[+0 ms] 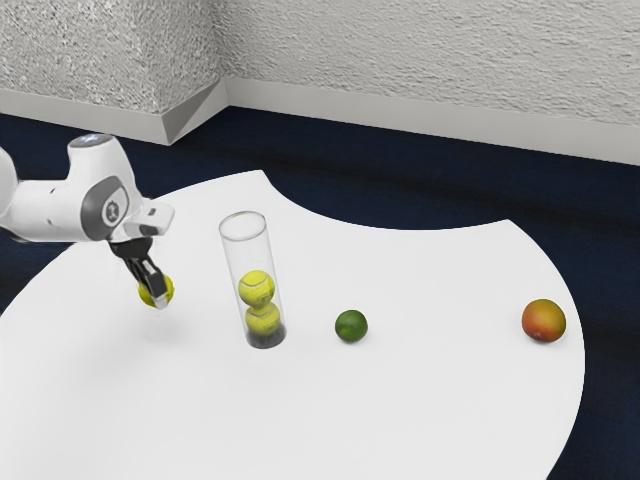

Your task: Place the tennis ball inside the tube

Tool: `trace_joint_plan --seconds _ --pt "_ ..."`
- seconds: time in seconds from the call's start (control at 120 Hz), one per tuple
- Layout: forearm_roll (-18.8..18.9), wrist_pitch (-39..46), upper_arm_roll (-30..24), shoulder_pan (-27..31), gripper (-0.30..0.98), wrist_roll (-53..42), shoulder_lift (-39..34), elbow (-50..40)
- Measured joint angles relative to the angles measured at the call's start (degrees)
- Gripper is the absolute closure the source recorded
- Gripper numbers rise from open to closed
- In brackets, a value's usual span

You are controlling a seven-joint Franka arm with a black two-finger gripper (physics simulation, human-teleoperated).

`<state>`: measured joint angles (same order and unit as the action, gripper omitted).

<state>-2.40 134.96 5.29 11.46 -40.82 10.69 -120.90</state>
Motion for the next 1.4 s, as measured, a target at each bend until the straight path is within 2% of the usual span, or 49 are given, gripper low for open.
trace_joint_plan --seconds 0.325,0.442,0.625,0.792,1.008,1.2,1.4 --pt "0.1 -8.7 -4.5 -0.3 0.63 1.6 -14.0 1.2" --pt "-0.4 -12.9 -6.5 0.0 0.54 1.7 -15.5 4.4" --pt "-2.2 -18.4 -9.9 -0.7 0.45 1.1 -15.3 9.1" --pt "-3.6 -21.6 -11.9 -1.1 0.42 0.4 -14.5 12.1" --pt "-5.3 -24.0 -15.0 -0.9 0.4 -0.4 -10.0 16.6" --pt "-5.8 -24.7 -15.3 -2.6 0.39 -1.0 -7.8 18.4" --pt "-5.8 -24.8 -15.2 -1.2 0.39 -1.4 -7.2 19.2"
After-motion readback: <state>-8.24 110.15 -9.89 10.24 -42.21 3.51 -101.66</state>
